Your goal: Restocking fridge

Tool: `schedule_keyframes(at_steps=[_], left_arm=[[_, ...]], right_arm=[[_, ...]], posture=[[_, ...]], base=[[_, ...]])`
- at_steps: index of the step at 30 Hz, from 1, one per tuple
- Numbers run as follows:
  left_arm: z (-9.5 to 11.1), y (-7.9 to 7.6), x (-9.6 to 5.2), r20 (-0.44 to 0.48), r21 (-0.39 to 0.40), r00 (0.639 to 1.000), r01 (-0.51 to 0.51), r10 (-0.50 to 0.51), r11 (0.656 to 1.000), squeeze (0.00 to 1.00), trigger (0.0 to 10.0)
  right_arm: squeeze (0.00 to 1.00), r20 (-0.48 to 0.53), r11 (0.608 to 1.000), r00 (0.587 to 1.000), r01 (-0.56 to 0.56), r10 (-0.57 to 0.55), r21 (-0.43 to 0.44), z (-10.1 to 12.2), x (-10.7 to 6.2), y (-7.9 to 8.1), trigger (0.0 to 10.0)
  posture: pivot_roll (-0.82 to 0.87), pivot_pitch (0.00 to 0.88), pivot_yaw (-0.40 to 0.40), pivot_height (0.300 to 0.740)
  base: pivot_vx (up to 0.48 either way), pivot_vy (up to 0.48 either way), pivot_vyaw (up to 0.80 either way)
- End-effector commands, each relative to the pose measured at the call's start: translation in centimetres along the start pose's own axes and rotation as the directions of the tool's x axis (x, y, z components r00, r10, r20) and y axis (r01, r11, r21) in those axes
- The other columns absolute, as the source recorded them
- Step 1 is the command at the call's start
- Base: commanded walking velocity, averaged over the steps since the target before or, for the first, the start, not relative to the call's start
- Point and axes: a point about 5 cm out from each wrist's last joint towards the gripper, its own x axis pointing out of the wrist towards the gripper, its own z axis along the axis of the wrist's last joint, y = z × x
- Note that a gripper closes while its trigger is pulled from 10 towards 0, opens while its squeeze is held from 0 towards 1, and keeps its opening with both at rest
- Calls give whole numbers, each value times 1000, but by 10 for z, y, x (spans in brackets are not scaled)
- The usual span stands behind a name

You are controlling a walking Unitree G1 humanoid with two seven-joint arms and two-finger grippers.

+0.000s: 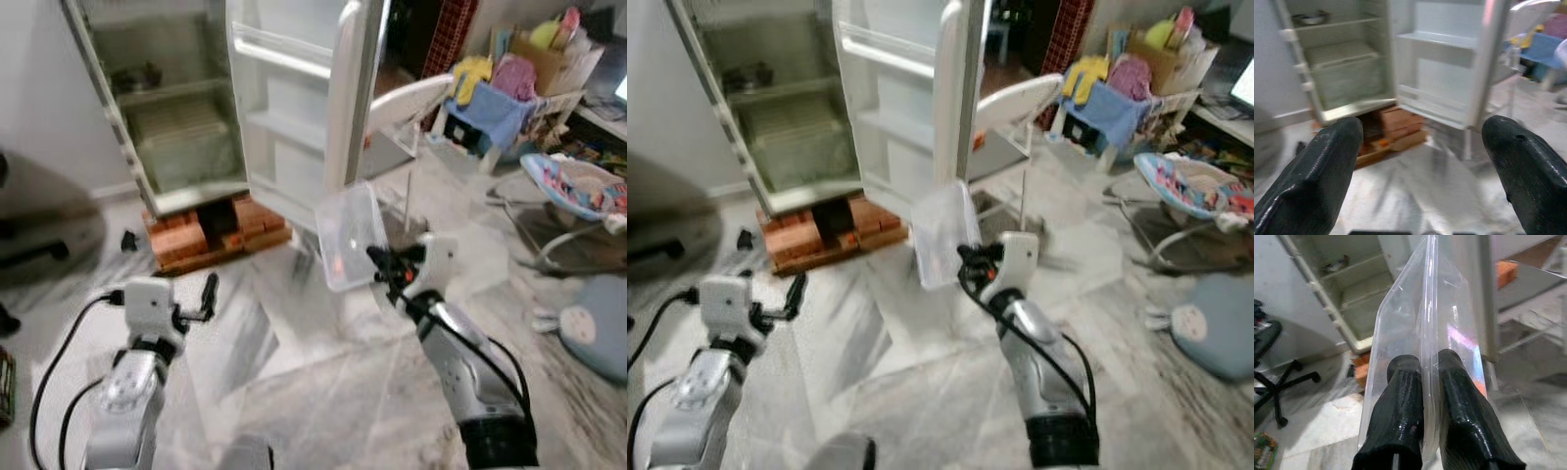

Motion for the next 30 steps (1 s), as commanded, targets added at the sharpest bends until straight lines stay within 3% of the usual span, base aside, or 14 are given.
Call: schedule_keyframes(at_steps=[1, 30], left_arm=[[3, 5, 1, 2, 9, 1000, -11, 11, 1000, 0, 10000], [1, 12, 1, -8, 52, 998, -63, 63, 997, 0, 10000]], right_arm=[[0, 11, 1000, 1000, -8, 7, 1, 4, 2, 2, 10000], [0, -19, 990, 990, -142, 142, 5, 4, 13, 21, 10000]], posture=[[152, 0, -52, 740], [166, 0, -63, 740]], base=[[240, 416, 0], [277, 386, 0]])
